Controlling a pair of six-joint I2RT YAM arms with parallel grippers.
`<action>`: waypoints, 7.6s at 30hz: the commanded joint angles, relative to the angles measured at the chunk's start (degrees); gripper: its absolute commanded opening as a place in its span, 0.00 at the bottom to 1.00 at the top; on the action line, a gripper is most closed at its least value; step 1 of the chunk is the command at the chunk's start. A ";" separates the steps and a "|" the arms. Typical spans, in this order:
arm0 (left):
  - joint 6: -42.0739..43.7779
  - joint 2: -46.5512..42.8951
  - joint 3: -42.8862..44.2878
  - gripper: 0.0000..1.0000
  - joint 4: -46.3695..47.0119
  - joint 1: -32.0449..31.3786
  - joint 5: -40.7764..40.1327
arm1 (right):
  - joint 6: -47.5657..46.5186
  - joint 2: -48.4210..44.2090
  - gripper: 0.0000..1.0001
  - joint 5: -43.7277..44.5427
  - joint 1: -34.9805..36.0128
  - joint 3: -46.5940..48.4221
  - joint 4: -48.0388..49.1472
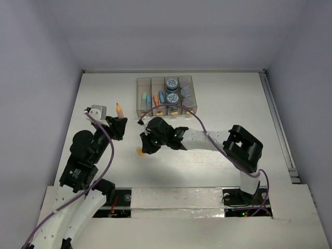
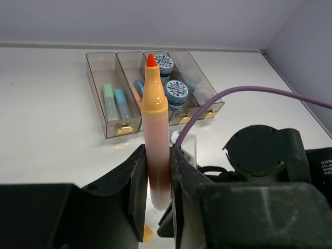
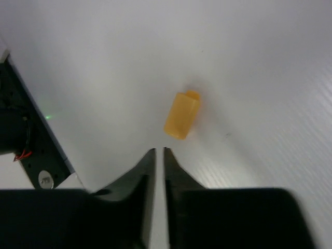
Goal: Sort the stationery into containers
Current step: Move the pen cap to the center of the board, then pick up the pen cap from the center of the board, then close the pen cap on the pen.
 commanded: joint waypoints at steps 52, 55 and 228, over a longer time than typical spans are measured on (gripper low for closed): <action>-0.52 -0.22 -0.03 0.00 2.09 0.82 1.97 | -3.11 7.20 0.00 7.51 -3.40 3.38 -0.12; -0.52 -0.31 -0.03 0.00 2.09 0.82 1.97 | -3.11 8.43 0.00 8.13 -5.33 3.74 0.93; -4.38 17.97 3.66 0.00 8.76 -10.08 8.13 | 8.14 -23.12 0.00 22.01 -6.13 2.77 24.58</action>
